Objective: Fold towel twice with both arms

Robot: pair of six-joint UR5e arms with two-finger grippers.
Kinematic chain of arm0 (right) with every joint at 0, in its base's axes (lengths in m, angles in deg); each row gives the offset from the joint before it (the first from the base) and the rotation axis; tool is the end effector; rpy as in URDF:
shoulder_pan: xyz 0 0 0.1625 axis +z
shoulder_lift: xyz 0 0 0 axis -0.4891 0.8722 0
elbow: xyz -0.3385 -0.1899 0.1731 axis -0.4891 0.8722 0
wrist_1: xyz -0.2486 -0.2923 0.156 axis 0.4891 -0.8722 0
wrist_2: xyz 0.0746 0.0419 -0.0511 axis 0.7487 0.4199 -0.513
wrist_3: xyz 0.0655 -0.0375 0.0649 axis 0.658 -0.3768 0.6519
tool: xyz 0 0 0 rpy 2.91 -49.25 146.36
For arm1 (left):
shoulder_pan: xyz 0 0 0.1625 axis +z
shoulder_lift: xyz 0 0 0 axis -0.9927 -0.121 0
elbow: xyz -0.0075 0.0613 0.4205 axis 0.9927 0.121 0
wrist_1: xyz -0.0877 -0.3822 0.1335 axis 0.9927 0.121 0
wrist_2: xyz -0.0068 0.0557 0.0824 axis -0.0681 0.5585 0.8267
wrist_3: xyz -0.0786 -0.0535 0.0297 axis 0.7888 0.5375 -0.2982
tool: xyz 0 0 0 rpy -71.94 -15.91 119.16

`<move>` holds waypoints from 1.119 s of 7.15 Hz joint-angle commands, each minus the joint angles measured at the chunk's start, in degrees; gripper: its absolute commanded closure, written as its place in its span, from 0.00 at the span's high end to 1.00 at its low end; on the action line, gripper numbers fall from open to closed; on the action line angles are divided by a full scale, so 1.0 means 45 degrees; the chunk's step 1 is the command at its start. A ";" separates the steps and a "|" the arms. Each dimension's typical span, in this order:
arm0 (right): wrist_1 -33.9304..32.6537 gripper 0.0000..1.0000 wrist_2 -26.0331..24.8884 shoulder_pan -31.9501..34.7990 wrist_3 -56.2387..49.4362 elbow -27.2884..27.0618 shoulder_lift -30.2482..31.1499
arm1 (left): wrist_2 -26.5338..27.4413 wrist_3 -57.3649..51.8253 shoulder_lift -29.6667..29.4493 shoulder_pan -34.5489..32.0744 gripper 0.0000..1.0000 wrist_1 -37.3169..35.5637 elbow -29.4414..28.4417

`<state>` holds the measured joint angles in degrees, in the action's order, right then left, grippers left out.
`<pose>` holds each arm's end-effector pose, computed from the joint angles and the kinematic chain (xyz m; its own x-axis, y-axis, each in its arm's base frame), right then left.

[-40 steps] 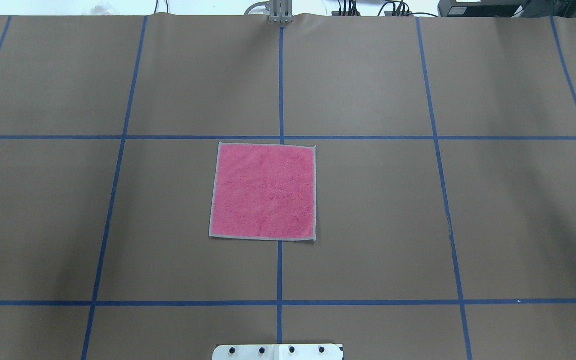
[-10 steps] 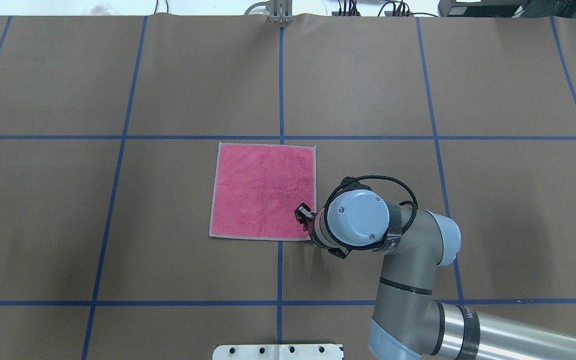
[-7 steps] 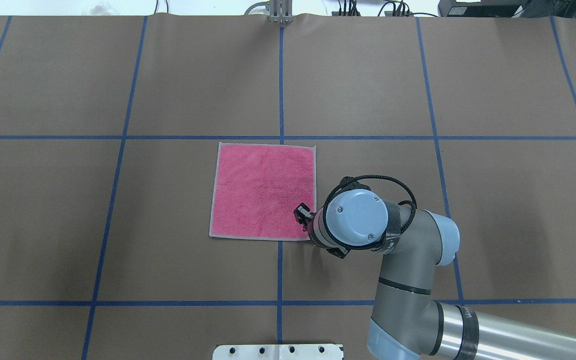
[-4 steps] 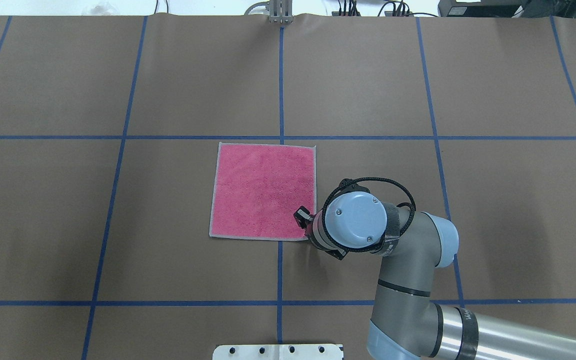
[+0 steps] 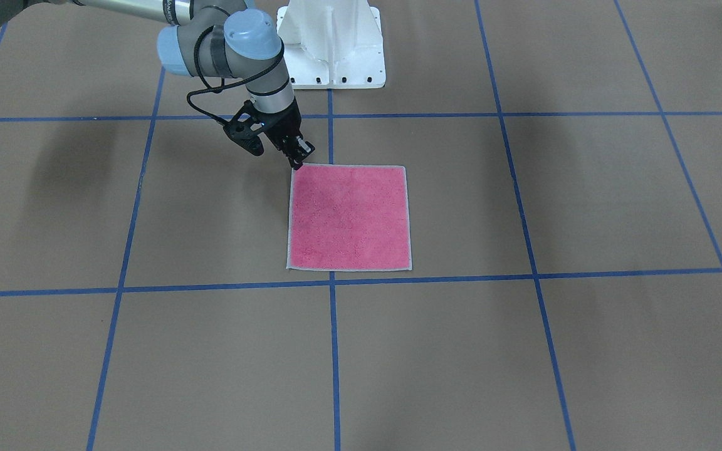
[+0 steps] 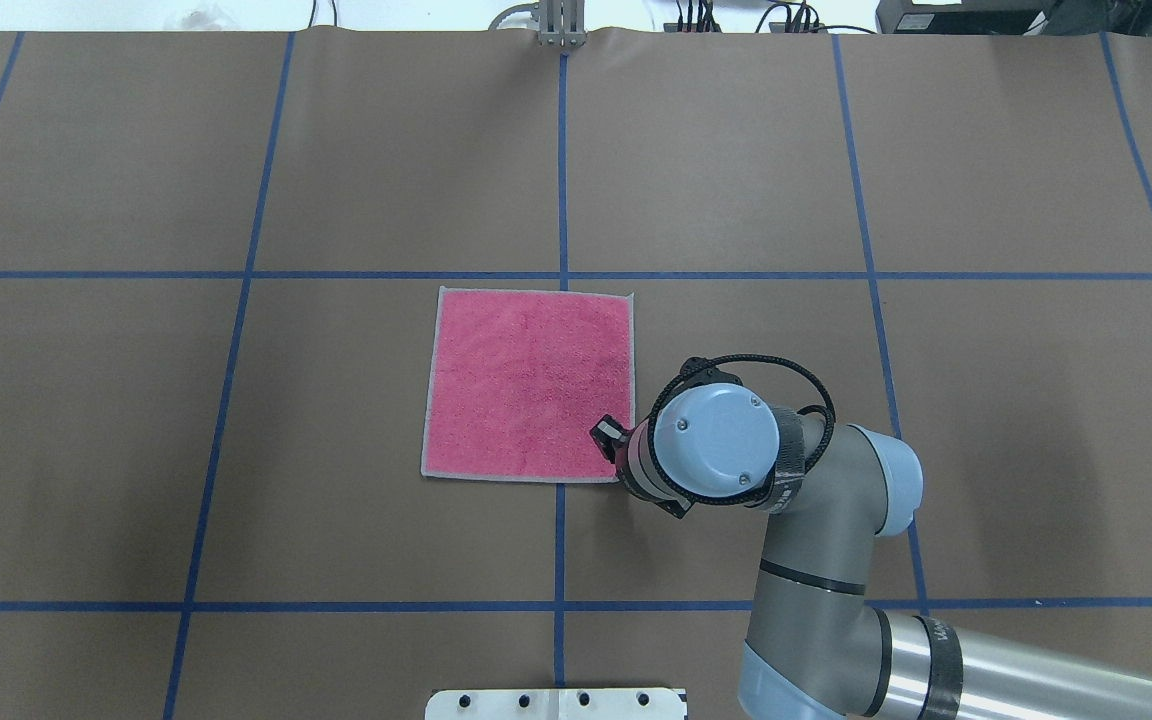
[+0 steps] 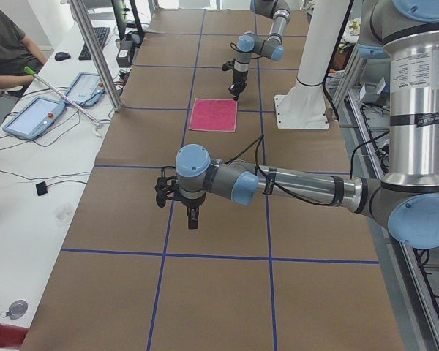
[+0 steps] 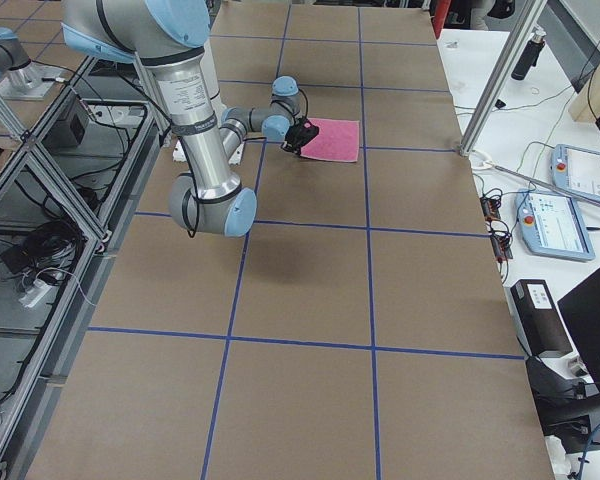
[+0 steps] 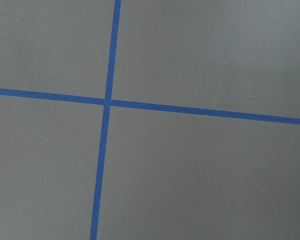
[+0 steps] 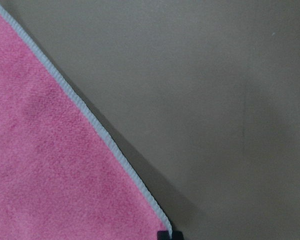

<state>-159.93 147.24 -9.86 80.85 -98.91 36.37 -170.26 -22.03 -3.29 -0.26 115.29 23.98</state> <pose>-0.5763 -0.3303 0.2675 0.3835 0.6749 0.6305 -0.4961 0.7263 -0.4757 -0.0042 -0.4706 0.5671 0.6222 -0.1111 -0.7749 0.1639 0.9864 -0.0098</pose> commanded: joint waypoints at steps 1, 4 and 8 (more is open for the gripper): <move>0.0000 0.00 0.0020 0.0136 -0.0015 -0.0114 0.0169 | -0.0019 0.2107 -0.0475 0.0597 1.00 0.0026 0.0361; 0.0000 0.00 0.0078 0.0176 -0.0054 -0.0934 0.0814 | 0.0117 0.7686 -0.1372 0.3116 1.00 0.2381 0.0735; 0.0020 0.00 0.0176 0.0156 -0.0074 -0.1052 0.0757 | 0.1794 1.5580 -0.4069 0.7390 1.00 0.2487 0.1668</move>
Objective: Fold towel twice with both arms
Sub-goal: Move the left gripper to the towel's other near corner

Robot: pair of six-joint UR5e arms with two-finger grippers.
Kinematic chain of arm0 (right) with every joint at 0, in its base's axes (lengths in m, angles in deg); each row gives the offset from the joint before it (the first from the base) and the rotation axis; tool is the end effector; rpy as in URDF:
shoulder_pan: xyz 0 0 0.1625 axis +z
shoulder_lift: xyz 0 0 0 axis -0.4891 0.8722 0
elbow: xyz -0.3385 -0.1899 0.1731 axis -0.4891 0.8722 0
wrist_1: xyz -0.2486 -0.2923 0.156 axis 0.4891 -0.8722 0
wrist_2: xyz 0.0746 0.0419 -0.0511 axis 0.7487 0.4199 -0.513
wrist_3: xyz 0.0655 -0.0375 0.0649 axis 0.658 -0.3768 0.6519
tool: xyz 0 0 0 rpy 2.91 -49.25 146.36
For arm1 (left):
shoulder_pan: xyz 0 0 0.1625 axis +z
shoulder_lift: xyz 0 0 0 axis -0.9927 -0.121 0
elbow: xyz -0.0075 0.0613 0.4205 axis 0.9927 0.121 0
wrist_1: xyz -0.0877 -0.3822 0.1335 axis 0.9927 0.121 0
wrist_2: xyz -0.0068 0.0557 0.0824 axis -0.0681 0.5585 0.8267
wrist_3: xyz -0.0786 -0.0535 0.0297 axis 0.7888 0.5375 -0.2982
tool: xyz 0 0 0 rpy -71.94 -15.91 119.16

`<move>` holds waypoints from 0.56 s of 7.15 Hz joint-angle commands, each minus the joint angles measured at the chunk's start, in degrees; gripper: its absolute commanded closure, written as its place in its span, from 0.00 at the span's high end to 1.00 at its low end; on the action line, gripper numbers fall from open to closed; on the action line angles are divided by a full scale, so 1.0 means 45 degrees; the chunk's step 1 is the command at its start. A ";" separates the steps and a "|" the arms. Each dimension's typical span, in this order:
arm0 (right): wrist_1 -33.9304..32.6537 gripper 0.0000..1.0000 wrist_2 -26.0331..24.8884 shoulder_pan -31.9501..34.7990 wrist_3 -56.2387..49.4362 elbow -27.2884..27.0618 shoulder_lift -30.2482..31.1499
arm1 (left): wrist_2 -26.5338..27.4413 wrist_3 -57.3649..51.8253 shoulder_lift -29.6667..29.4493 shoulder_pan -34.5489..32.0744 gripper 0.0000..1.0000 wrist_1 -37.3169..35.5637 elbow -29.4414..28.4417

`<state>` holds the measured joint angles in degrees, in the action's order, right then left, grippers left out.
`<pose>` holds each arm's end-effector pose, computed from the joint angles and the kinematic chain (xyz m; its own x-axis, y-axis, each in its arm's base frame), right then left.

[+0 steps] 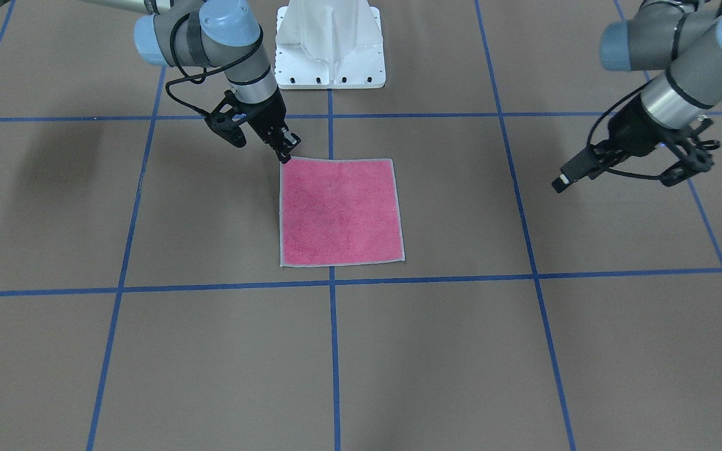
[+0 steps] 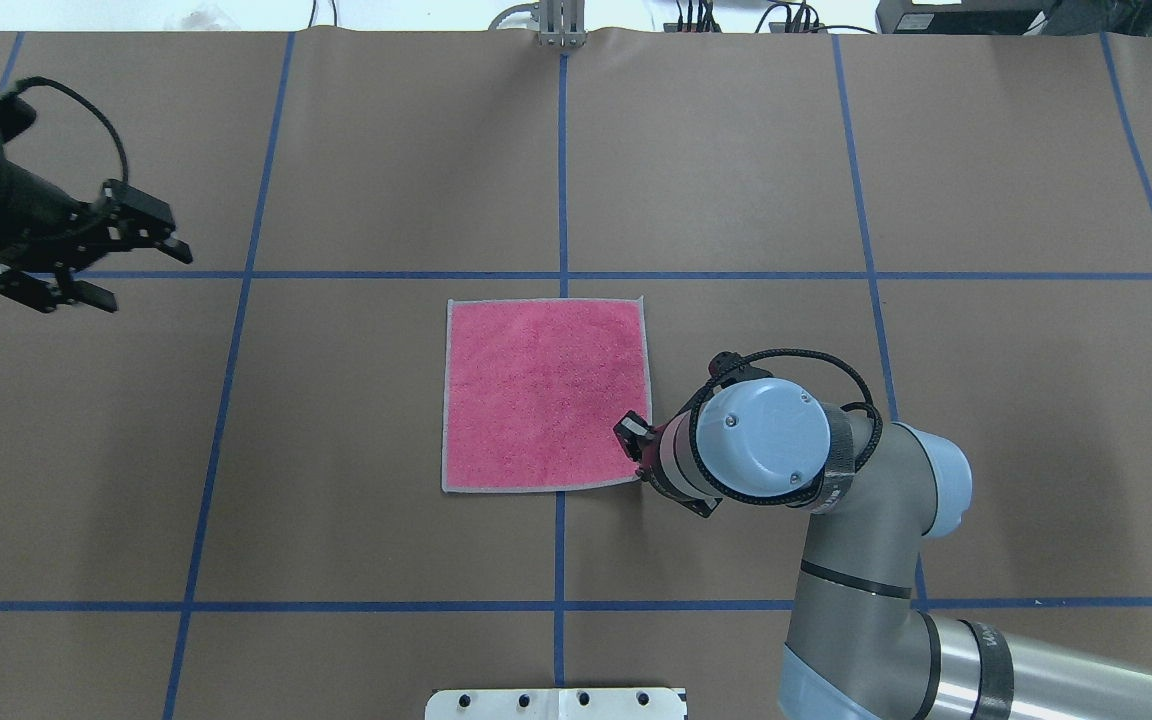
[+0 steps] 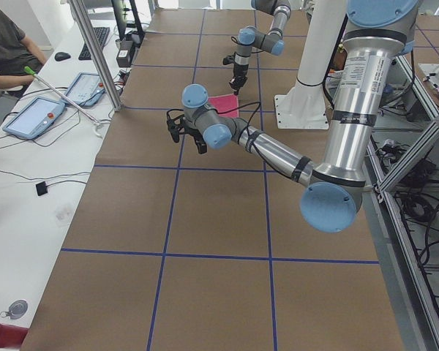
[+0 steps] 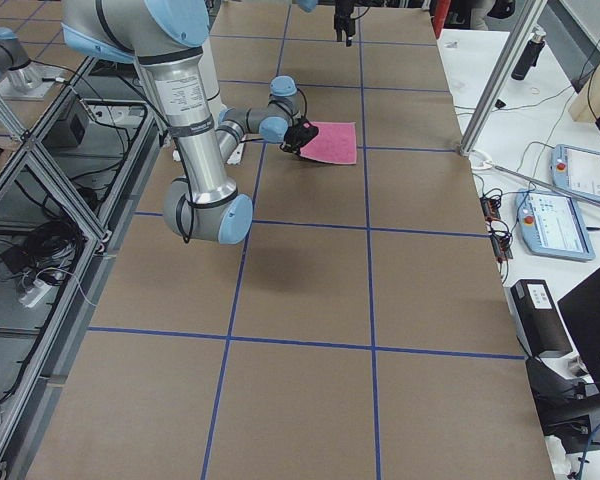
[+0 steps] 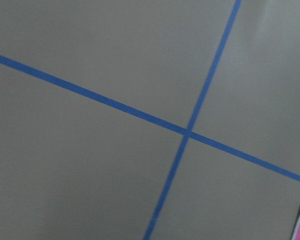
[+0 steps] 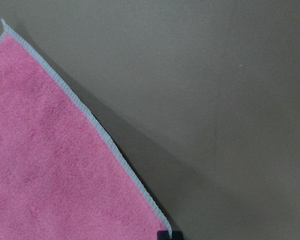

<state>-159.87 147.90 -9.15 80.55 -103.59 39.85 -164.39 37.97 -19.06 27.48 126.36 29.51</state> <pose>-0.5457 -0.3265 0.2701 0.3692 0.6718 0.6422 -0.4855 0.7286 -0.4831 0.2525 -0.4854 0.3614 0.3858 -0.4412 -0.8102 0.2795 0.8928 -0.3531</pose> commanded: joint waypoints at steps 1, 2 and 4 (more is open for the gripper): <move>0.0007 0.00 0.0029 0.0018 -0.0007 -0.0110 0.0003 | 0.1807 0.3579 -0.1363 0.2551 1.00 0.0007 0.0442; 0.0007 0.00 0.0029 0.0018 0.0013 -0.0111 0.0061 | 0.3194 0.4617 -0.1758 0.3782 1.00 -0.0032 0.0423; 0.0007 0.00 0.0029 0.0018 0.0013 -0.0092 0.0081 | 0.5228 0.5247 -0.2226 0.5795 1.00 -0.0438 0.0209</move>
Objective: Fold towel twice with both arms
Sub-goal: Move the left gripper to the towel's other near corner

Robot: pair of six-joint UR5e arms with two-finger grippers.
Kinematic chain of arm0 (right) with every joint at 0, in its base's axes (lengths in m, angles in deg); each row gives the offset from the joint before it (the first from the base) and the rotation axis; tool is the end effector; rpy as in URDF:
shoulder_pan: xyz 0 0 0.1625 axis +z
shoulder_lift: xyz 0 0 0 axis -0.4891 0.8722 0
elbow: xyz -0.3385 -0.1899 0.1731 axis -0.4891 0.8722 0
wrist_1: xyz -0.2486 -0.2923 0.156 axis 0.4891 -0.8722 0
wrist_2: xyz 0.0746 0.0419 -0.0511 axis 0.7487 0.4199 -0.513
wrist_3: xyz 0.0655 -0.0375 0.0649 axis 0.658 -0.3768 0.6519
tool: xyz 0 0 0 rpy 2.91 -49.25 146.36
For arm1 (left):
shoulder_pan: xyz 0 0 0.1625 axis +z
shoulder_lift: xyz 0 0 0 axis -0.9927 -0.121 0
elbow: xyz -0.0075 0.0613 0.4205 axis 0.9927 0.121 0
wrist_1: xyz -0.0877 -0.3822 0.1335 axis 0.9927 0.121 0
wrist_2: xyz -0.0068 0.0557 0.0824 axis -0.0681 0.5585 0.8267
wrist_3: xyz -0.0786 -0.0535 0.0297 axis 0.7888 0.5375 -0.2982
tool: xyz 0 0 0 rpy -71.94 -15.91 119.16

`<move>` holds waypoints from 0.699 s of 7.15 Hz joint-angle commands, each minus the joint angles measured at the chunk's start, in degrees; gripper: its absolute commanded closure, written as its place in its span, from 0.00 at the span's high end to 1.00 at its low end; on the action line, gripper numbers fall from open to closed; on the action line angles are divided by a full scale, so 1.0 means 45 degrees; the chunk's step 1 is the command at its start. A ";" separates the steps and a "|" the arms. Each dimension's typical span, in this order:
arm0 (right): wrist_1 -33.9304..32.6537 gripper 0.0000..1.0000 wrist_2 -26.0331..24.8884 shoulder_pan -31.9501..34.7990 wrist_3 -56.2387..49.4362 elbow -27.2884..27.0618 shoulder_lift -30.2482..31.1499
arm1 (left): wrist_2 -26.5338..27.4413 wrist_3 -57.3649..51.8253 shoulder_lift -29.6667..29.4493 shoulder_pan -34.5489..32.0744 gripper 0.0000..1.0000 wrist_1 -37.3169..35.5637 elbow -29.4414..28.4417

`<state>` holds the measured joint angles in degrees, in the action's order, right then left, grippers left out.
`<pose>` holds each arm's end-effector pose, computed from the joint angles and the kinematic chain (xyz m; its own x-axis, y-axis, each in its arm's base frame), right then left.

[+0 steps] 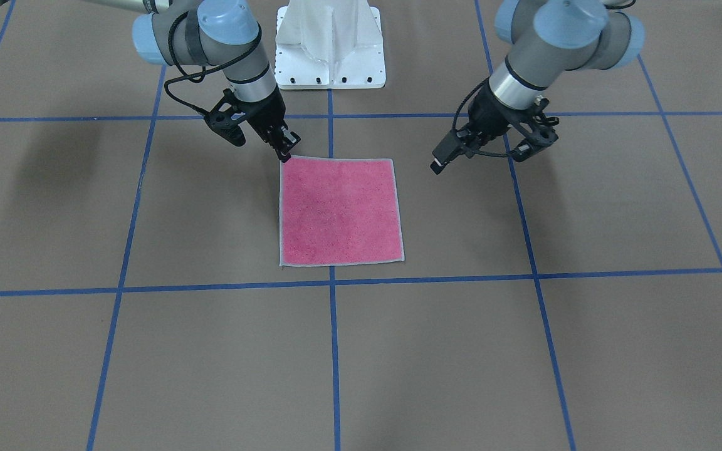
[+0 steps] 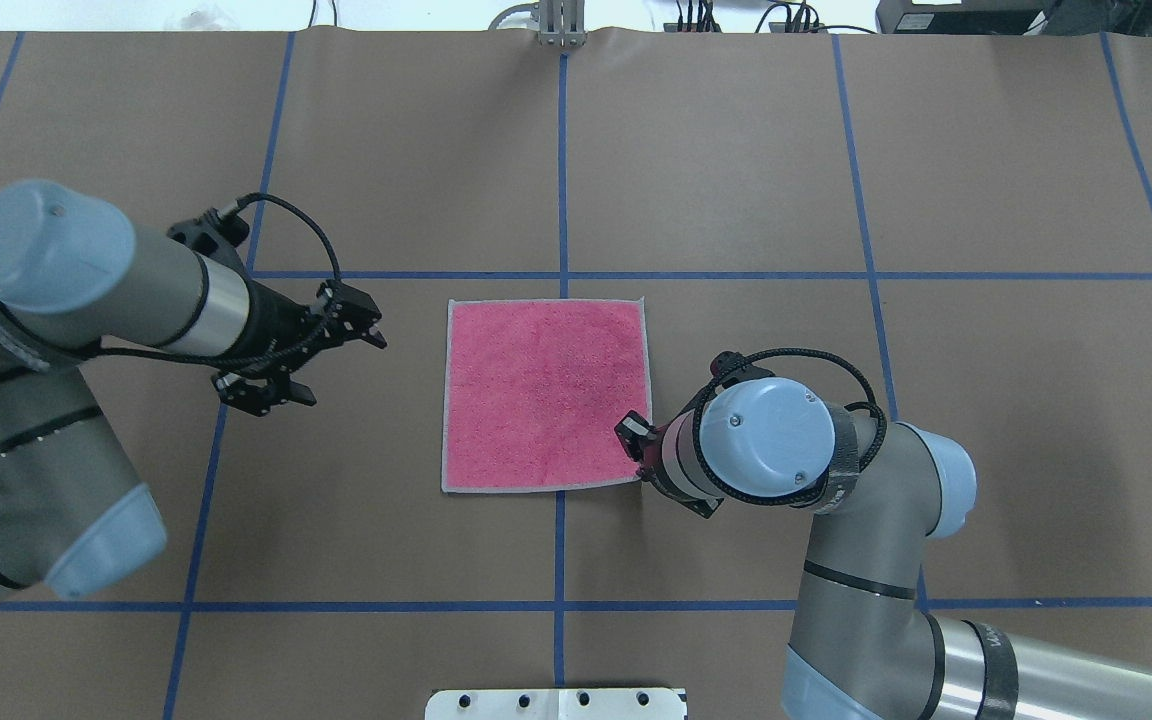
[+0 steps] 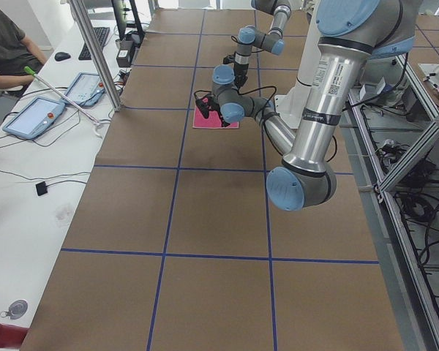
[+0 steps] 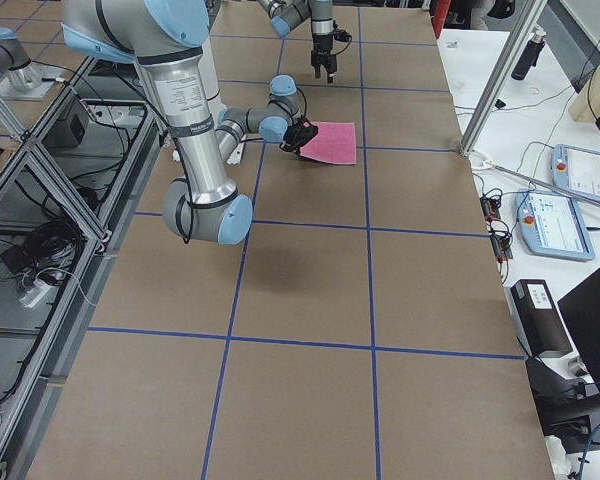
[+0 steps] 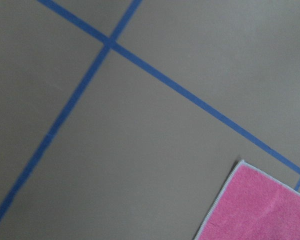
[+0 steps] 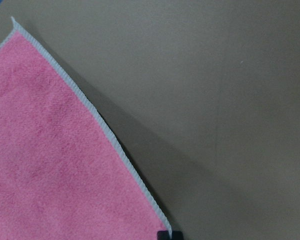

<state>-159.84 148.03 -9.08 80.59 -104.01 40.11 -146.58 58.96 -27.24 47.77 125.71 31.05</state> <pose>-0.5430 -0.3261 0.2696 0.3669 0.6721 0.6431 -0.4835 0.7284 -0.4854 0.4151 -0.4062 0.2805 0.3333 -0.5362 -0.7755 0.3341 0.8363 -0.4347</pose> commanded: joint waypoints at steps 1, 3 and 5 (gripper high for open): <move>0.0000 0.00 0.0001 0.0001 0.0003 -0.0017 0.0002 | 0.1591 0.0762 -0.0972 0.1627 1.00 -0.0743 -0.0461; -0.0019 0.00 -0.0019 0.0001 0.0022 -0.0017 0.0002 | 0.1634 0.1464 -0.1560 0.2176 0.94 -0.0708 -0.1456; -0.0019 0.00 -0.0058 0.0001 0.0042 -0.0017 0.0002 | 0.1595 0.1486 -0.1602 0.2605 0.75 -0.0669 -0.1830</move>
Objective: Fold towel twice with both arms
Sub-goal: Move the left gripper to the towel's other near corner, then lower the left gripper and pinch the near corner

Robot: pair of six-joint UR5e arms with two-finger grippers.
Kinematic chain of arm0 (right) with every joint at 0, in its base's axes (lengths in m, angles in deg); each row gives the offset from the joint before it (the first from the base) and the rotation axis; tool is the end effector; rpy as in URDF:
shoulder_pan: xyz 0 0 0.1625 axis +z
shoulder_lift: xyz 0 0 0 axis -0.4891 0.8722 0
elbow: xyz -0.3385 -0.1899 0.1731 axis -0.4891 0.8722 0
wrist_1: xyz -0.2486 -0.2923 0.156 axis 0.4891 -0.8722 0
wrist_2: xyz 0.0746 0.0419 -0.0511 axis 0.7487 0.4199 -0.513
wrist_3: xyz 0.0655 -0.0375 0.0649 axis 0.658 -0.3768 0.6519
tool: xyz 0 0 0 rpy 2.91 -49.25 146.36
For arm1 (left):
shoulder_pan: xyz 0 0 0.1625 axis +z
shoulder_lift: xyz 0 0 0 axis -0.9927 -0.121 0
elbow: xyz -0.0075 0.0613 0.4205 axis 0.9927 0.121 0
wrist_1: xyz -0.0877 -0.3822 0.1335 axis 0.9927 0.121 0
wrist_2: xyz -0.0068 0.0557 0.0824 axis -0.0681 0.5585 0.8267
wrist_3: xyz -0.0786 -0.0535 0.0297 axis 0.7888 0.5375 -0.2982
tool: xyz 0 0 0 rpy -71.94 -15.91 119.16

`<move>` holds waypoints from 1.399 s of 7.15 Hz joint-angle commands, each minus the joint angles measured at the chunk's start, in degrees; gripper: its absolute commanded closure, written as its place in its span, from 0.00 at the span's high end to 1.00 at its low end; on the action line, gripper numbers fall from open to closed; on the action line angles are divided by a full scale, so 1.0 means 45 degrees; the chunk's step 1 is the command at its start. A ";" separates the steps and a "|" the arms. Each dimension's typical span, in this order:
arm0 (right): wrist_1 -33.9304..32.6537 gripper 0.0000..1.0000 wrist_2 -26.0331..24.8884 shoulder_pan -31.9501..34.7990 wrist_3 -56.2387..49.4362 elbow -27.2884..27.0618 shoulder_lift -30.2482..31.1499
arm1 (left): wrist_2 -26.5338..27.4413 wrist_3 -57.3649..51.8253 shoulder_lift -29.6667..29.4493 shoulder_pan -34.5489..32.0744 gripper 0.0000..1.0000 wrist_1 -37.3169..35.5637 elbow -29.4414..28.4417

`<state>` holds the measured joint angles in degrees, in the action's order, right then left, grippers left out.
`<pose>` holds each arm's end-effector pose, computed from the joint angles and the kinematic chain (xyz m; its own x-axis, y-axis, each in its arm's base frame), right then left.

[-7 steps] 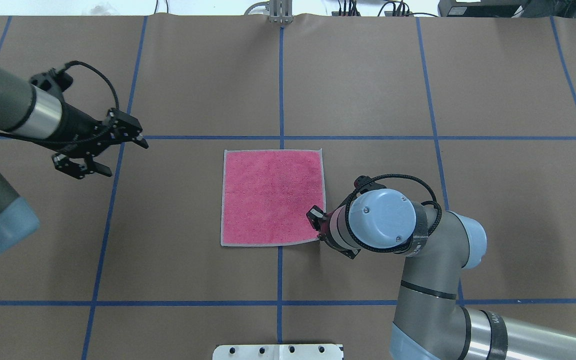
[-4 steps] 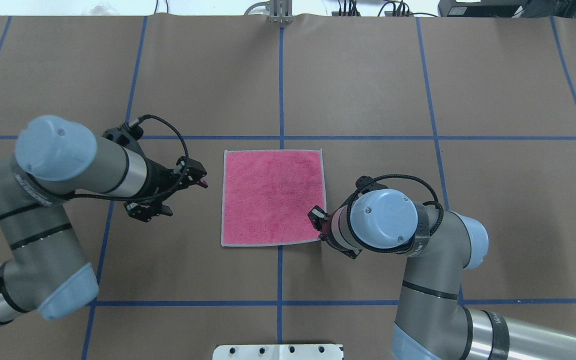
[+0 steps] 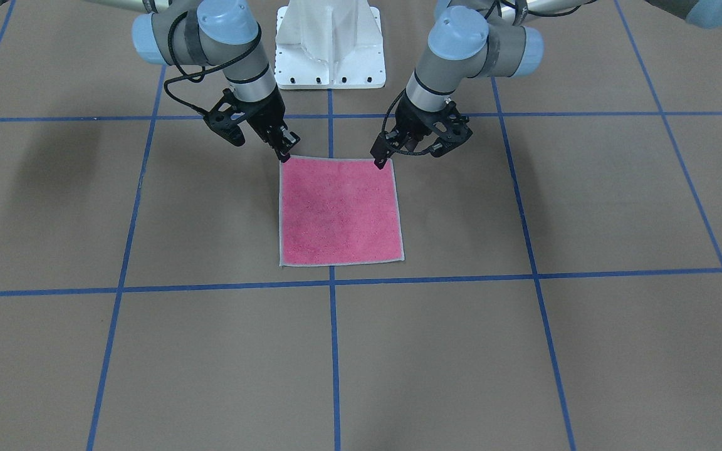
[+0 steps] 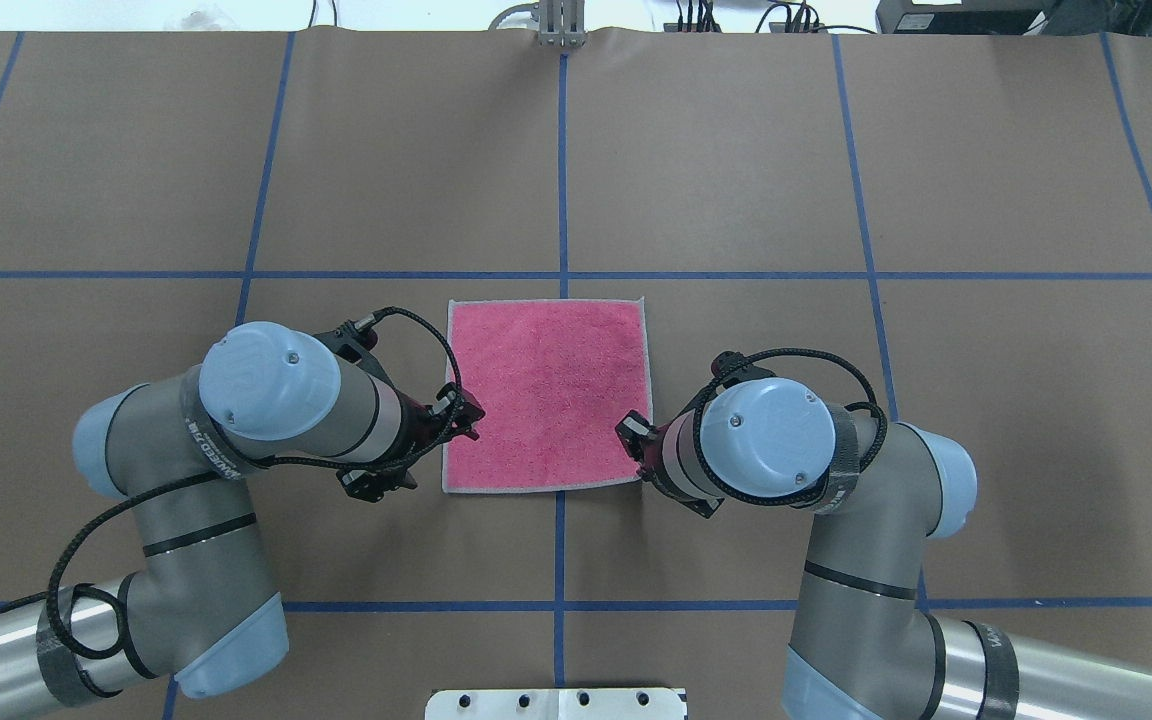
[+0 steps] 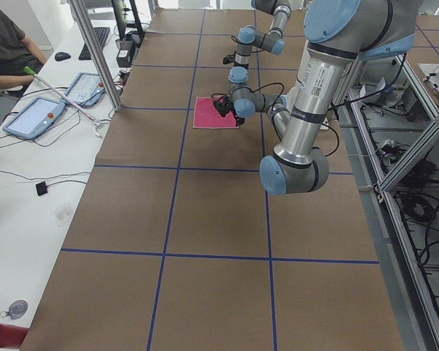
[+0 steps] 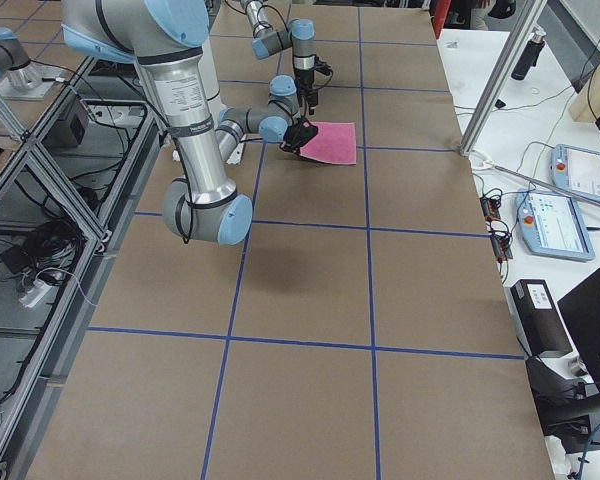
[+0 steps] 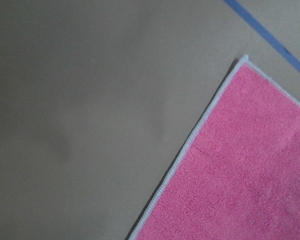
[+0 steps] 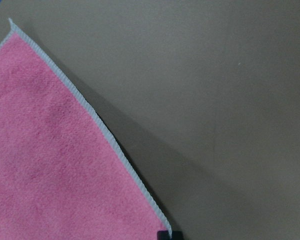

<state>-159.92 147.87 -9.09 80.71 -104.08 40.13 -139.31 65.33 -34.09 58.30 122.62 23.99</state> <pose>-0.5427 -0.3261 0.2695 0.3652 0.6735 0.6426 -0.4863 0.7267 -0.4852 0.5262 -0.3567 0.2724 0.3997 -0.5783 -0.7112 0.3498 0.8134 -0.4649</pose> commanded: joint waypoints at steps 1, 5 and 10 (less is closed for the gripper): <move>-0.0001 0.00 -0.0023 -0.0014 0.0016 -0.0001 0.0000 | -0.0020 0.0070 -0.0061 0.0323 0.62 0.0037 -0.0361; -0.0001 0.00 -0.0023 -0.0014 0.0016 -0.0001 -0.0020 | -0.0040 0.0051 -0.0275 0.0363 0.55 0.0037 -0.0752; -0.0001 0.00 -0.0023 -0.0014 0.0016 0.0019 0.0000 | -0.0059 0.0089 -0.0237 0.0383 0.52 -0.0002 -0.0773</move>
<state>-159.93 147.77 -9.16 80.78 -104.01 40.12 -139.51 65.66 -35.23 60.01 122.72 20.45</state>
